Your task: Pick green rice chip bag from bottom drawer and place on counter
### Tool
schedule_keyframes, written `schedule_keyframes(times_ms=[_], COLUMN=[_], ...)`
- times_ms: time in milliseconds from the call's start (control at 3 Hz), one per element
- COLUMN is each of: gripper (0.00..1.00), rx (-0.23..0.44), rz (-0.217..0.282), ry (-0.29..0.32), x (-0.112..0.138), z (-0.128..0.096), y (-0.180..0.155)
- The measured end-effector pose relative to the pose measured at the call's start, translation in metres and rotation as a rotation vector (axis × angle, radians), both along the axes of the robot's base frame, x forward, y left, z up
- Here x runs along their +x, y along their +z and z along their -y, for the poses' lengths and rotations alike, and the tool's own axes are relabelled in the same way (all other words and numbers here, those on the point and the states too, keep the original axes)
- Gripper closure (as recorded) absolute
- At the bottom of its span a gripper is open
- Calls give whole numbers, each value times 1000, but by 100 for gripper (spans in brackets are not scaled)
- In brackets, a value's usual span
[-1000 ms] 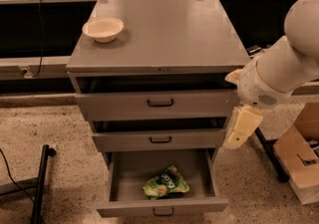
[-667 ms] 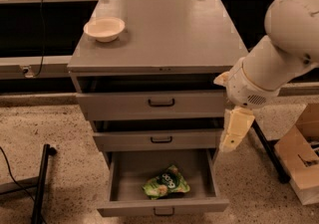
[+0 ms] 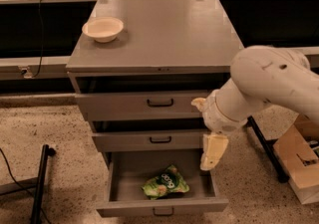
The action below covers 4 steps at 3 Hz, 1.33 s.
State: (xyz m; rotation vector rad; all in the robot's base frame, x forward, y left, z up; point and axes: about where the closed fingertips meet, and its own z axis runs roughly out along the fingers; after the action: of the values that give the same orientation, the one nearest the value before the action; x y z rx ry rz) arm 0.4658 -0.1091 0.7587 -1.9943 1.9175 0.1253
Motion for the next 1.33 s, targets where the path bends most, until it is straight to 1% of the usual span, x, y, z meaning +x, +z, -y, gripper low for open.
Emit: schedule_keyframes(times_ms=[333,667,1000,1333], gripper=[0,0,0,0], rx=[-6,34,34,41], rz=[81,3,3,-18], ry=[47,37,37,19], x=[12,8,8,15], z=[-3,-10,-10,-11], y=[9,-32,-32,-64])
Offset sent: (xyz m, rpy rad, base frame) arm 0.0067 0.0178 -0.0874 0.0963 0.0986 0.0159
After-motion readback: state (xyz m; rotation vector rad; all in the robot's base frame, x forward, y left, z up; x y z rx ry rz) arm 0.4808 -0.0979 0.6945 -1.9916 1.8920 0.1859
